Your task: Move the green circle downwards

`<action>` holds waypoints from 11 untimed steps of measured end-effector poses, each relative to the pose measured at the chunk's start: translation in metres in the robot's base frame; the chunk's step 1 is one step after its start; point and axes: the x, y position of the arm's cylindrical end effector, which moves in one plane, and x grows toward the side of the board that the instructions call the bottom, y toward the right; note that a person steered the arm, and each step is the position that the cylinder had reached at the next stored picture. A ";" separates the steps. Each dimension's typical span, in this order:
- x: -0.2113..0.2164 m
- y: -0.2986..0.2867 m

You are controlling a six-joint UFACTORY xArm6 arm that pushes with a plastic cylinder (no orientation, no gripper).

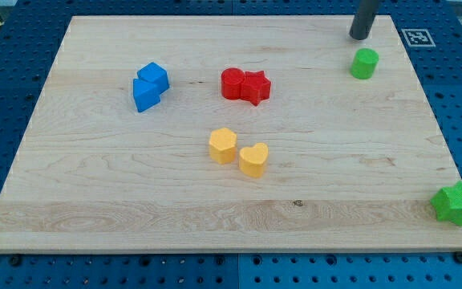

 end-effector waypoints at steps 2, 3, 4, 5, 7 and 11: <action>0.032 -0.003; 0.042 -0.003; 0.044 -0.003; 0.051 -0.003; 0.080 0.002; 0.093 0.001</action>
